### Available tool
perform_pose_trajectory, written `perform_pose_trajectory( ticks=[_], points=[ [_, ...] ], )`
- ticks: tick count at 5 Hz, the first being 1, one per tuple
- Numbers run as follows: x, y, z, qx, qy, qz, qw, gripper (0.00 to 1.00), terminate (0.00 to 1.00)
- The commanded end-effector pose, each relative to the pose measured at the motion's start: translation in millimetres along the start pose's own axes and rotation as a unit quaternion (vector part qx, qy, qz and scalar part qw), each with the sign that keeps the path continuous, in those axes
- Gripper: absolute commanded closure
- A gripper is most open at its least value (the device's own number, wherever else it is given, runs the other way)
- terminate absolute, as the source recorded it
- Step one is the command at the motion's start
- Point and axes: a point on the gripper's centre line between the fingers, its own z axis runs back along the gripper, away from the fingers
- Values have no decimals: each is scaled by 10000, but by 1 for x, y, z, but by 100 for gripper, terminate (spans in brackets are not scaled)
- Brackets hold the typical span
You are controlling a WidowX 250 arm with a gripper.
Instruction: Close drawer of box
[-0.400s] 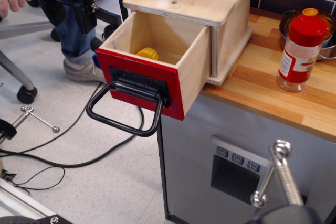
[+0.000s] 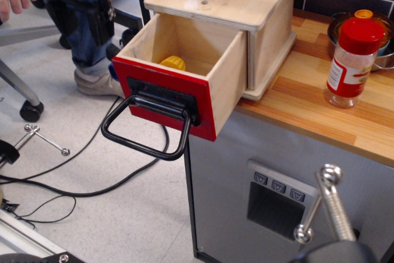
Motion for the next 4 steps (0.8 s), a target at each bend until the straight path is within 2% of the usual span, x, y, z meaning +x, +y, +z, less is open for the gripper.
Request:
perform_pose_trajectory(
  ticks=[1, 2, 3, 4],
  points=[
    [-41, -6, 55, -329, -246, -465, 9981, 0, 0],
    [-66, -29, 51, -448, -214, -611, 9969, 0, 0],
    [-74, -52, 42, -444, -194, -517, 9975, 0, 0],
    [-68, -74, 34, -385, -292, -369, 9981, 0, 0]
  ],
)
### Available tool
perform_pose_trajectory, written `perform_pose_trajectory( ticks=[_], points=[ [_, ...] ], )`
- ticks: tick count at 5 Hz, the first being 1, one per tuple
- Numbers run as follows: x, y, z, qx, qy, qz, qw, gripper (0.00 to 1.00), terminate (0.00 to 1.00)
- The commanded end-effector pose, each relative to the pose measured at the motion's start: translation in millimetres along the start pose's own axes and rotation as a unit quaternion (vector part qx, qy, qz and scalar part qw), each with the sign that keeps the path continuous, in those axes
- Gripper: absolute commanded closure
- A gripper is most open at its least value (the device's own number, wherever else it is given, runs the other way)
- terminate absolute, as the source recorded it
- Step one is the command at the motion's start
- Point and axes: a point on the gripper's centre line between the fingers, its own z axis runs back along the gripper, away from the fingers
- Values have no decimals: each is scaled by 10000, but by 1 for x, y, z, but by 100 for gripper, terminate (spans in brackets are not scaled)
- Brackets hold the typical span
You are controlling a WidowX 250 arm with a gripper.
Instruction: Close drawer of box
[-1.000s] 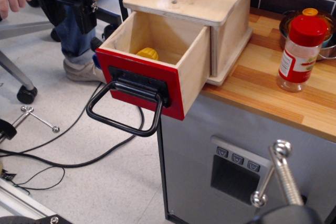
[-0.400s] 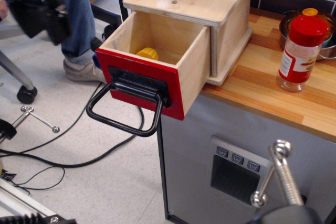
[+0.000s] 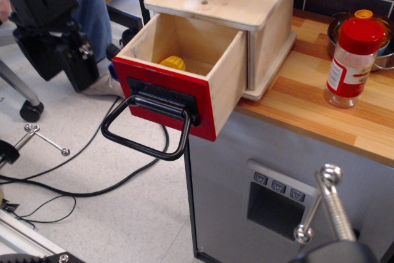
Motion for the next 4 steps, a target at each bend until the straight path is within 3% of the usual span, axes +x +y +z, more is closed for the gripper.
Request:
perform_pose_trajectory(
  ticks=[1, 3, 4],
  points=[
    [22, -30, -8, 290, -412, 339, 9982, 0, 0],
    [42, -47, -25, 436, -918, 641, 9928, 0, 0],
    [61, -45, -22, 530, -1153, 744, 9891, 0, 0]
  ],
)
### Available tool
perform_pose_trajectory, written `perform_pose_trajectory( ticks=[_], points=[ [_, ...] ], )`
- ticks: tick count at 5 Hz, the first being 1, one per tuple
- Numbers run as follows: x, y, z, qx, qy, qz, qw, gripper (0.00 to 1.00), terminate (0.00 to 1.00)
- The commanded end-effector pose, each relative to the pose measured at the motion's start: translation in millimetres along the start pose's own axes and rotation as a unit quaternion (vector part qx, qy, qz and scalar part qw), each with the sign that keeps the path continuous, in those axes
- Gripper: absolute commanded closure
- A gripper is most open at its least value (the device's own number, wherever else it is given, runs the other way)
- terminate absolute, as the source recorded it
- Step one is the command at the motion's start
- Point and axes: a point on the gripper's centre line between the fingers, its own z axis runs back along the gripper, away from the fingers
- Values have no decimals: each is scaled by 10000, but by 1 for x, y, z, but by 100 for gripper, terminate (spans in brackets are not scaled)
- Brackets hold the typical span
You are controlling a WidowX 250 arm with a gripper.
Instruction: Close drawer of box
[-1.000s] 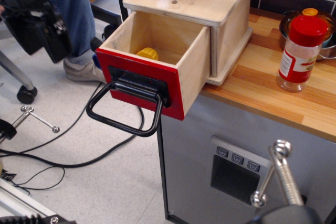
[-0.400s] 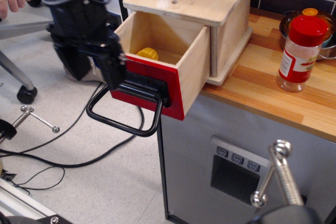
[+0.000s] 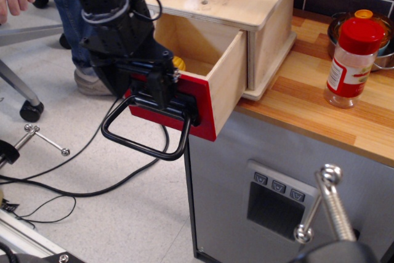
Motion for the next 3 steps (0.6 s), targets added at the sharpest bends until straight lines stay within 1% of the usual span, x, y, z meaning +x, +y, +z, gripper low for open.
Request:
perform_pose_trajectory(
  ticks=[1, 2, 3],
  points=[
    [47, 1, 7, 210, -525, 114, 9983, 0, 0],
    [64, 3, 5, 269, -634, 167, 9975, 0, 0],
    [83, 5, 1, 367, -816, 152, 9959, 0, 0]
  ],
)
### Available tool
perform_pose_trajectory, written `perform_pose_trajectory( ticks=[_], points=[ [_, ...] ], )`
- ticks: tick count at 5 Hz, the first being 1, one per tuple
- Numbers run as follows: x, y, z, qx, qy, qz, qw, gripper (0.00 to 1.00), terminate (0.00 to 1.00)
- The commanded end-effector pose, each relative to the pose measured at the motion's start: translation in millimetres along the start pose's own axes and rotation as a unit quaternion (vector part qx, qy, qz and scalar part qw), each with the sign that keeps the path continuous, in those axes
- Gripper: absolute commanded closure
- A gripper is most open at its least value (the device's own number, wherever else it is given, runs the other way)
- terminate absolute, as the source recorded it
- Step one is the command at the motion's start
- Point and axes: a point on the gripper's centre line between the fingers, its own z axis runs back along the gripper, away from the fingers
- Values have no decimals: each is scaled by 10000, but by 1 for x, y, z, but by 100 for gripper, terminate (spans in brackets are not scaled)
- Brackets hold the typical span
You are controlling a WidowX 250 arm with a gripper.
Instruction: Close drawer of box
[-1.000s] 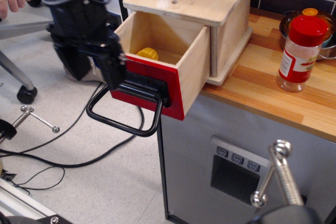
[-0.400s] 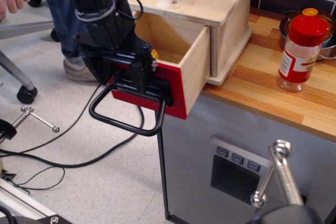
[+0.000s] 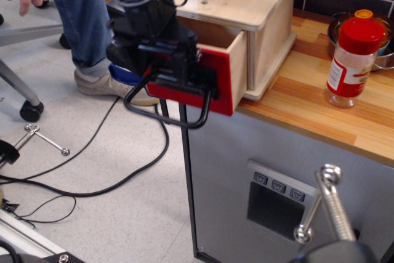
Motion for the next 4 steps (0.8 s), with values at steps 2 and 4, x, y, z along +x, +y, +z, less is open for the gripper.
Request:
perform_pose_trajectory(
  ticks=[2, 4],
  points=[
    [72, 4, 3, 154, -700, 223, 9972, 0, 0],
    [70, 12, 14, 32, -502, 213, 9985, 0, 100]
  ],
)
